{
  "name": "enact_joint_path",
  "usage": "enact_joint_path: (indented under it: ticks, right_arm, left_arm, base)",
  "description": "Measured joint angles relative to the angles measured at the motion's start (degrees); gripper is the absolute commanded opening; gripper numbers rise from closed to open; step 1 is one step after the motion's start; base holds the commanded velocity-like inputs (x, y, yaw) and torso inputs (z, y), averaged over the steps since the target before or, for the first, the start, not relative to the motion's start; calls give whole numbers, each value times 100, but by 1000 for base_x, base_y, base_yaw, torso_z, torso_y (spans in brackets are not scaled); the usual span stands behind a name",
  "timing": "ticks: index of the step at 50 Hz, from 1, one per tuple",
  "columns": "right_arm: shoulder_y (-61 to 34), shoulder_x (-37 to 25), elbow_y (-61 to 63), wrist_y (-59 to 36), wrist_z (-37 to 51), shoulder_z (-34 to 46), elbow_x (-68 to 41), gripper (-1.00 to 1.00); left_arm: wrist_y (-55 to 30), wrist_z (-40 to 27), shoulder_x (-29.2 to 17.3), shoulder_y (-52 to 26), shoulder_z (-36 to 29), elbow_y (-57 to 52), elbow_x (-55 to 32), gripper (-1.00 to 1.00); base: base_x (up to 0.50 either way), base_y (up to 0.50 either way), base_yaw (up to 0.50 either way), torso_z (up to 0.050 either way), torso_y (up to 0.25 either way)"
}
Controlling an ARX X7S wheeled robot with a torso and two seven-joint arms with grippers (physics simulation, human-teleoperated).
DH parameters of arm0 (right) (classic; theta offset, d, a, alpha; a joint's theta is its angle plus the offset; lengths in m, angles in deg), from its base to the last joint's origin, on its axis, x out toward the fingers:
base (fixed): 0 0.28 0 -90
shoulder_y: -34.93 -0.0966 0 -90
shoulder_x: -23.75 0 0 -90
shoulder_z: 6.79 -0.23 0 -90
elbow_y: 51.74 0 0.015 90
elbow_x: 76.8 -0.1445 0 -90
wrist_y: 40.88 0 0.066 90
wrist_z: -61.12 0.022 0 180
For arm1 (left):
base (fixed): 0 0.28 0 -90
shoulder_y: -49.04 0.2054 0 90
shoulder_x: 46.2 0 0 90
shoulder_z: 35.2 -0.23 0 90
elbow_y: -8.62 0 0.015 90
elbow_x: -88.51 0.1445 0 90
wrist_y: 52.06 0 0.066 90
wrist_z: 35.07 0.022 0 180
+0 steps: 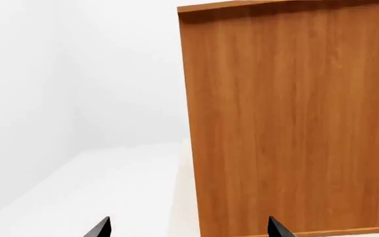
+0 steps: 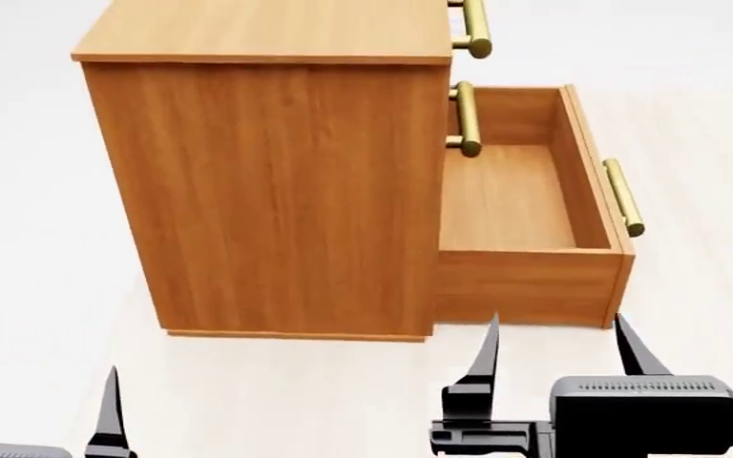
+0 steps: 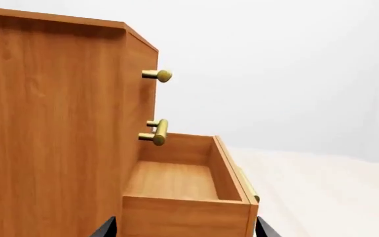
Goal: Close the bottom drawer of the cabinet.
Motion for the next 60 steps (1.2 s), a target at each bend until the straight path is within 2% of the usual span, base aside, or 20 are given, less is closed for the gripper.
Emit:
enact_joint_path:
  ticks: [26,34,42,53,60]
  right_arm:
    - [-40,-53,4,-34,67,28,-78,100]
    - [-95,-87,50,-221,202,25,-15,100]
    - [-325,-278,397,-837,295,-8,24,100]
    - [-1081,-739,824,-1992,196,-153,-77,100]
    - [-1536,-1036,691,-2370,86,-296,-110,100]
  left_arm:
    - [-31,-109,-62,-13,-76,-25,-57,100]
    - [-11,-142,-81,0,-86,-10,-78,100]
    - [15,-170,-102,16,-90,5,-107,100]
    - [42,-199,-130,28,-98,12,-152,100]
    - [61,-216,-146,30,-109,25,-175,100]
  base:
    - [490,0,0,0,1]
    - [0,0,0,0,0]
    - [0,0,0,0,0]
    - [0,0,0,0,0]
    - [0,0,0,0,0]
